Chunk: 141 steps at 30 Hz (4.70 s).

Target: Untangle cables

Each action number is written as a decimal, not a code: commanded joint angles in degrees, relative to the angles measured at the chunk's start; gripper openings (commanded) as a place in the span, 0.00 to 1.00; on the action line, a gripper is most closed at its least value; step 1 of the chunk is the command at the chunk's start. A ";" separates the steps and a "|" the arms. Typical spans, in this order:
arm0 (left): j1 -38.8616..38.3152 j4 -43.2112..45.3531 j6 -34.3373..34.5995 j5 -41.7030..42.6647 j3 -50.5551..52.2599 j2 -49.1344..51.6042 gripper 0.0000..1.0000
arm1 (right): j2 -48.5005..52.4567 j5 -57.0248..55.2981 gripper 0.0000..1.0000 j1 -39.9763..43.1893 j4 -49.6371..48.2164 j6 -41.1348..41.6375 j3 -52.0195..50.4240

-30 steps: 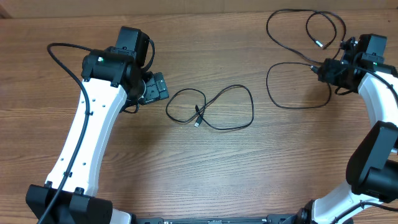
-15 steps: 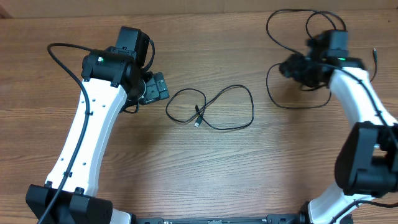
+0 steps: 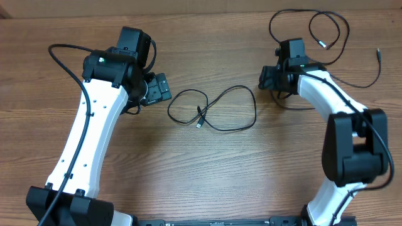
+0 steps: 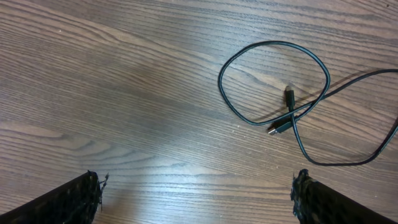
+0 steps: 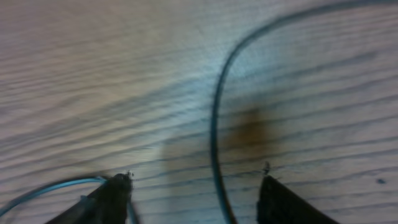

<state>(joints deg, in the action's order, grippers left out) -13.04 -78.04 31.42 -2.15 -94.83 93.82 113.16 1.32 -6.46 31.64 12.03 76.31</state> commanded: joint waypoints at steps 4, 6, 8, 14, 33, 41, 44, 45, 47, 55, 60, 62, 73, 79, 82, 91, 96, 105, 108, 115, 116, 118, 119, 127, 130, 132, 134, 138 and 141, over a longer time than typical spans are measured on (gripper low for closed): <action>0.15 -0.09 0.55 0.48 0.24 0.57 1.00 | 4.07 -1.29 0.50 0.04 0.09 -0.07 -0.72; 0.15 -0.09 0.52 0.48 0.24 0.57 1.00 | 4.66 -1.29 0.44 0.04 0.07 -0.07 -0.72; 0.15 -0.11 0.52 0.46 0.24 0.57 1.00 | 5.14 -1.29 0.37 0.04 0.09 -0.07 -0.72; 0.15 -0.11 0.52 0.48 0.24 0.57 1.00 | 5.44 -1.25 0.04 0.04 1.44 -0.04 -0.72; 0.15 0.57 0.55 0.46 0.24 0.57 1.00 | -5.90 14.45 0.04 0.02 18.14 -14.08 -0.66; 0.15 0.66 0.52 0.44 0.24 0.57 1.00 | -6.14 13.92 0.04 -0.07 21.97 -13.99 -0.66; 0.15 0.79 0.55 0.46 0.24 0.57 1.00 | -6.14 8.61 0.04 -0.07 22.14 -11.26 -0.66; 0.15 0.81 0.55 0.46 0.24 0.57 1.00 | -6.14 6.88 0.04 -0.07 22.14 -10.01 -0.66; 0.15 0.79 0.55 0.46 0.24 0.57 0.99 | -6.14 4.31 0.25 -0.07 22.10 -8.50 -0.66; 0.15 0.70 0.52 0.46 0.24 0.57 0.99 | -6.14 -11.74 0.83 2.45 17.49 9.27 -0.66; 0.15 0.09 0.50 0.44 0.24 0.57 0.99 | -6.12 -11.78 0.97 8.28 14.14 15.54 -0.68; 0.15 0.11 0.50 0.46 0.24 0.57 1.00 | -6.12 -11.76 0.98 11.76 14.14 17.46 -0.70; 0.17 0.92 0.52 0.26 0.24 0.57 1.00 | -6.12 -10.45 1.00 25.70 19.65 18.38 -2.34; 0.15 1.16 0.50 0.26 0.24 0.57 1.00 | -6.12 -6.38 1.00 26.84 19.04 18.40 -6.51; 0.15 1.18 0.50 0.26 0.24 0.57 1.00 | -6.12 -2.58 1.00 26.84 19.69 18.38 -6.95; 0.15 1.18 0.50 0.28 0.24 0.57 1.00 | -6.10 -1.79 0.73 26.77 19.47 18.43 -8.79; 0.15 1.18 0.50 0.28 0.24 0.57 1.00 | -6.10 -1.60 0.59 26.77 17.27 18.43 -10.91; 0.15 1.16 0.52 0.28 0.24 0.57 1.00 | -6.10 -1.57 0.04 26.77 11.43 18.12 -12.72; 0.15 1.03 0.52 0.28 0.24 0.57 1.00 | -6.12 -1.55 0.04 26.77 9.97 17.73 -12.48; 0.15 0.74 0.52 0.28 0.24 0.57 1.00 | -6.14 1.42 0.04 26.77 9.35 8.39 -9.14; 0.15 0.74 0.52 0.28 0.24 0.57 1.00 | -6.14 2.62 0.04 26.77 9.31 6.64 -8.68; 0.15 0.74 0.52 0.28 0.24 0.57 1.00 | -6.19 5.75 0.04 26.77 8.85 2.47 -8.00; 0.15 0.74 0.52 0.28 0.24 0.57 1.00 | -6.23 8.37 0.04 26.77 8.35 -0.50 -7.72; 0.15 0.72 0.52 0.28 0.24 0.57 0.99 | -6.45 19.61 0.04 26.77 1.16 -10.80 -7.56; 0.15 0.72 0.52 0.28 0.24 0.57 1.00 | -6.45 19.89 0.04 26.71 -1.68 -17.05 -7.56; 0.15 0.72 0.52 0.28 0.24 0.57 0.99 | -6.45 19.98 0.04 26.62 -3.02 -21.90 -7.56; 0.15 0.72 0.52 0.28 0.24 0.57 1.00 | -6.45 19.98 0.04 26.49 -4.39 -24.55 -7.61; 0.15 0.70 0.50 0.28 0.24 0.57 1.00 | -6.43 19.76 0.04 26.38 -6.97 -25.88 -7.61; 0.15 0.70 0.50 0.28 0.24 0.57 1.00 | -6.43 19.78 0.04 26.38 -8.81 -25.86 -7.61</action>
<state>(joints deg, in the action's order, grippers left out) -13.04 -77.21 31.42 -2.15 -94.83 93.89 107.22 20.36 20.21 24.34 -11.07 67.40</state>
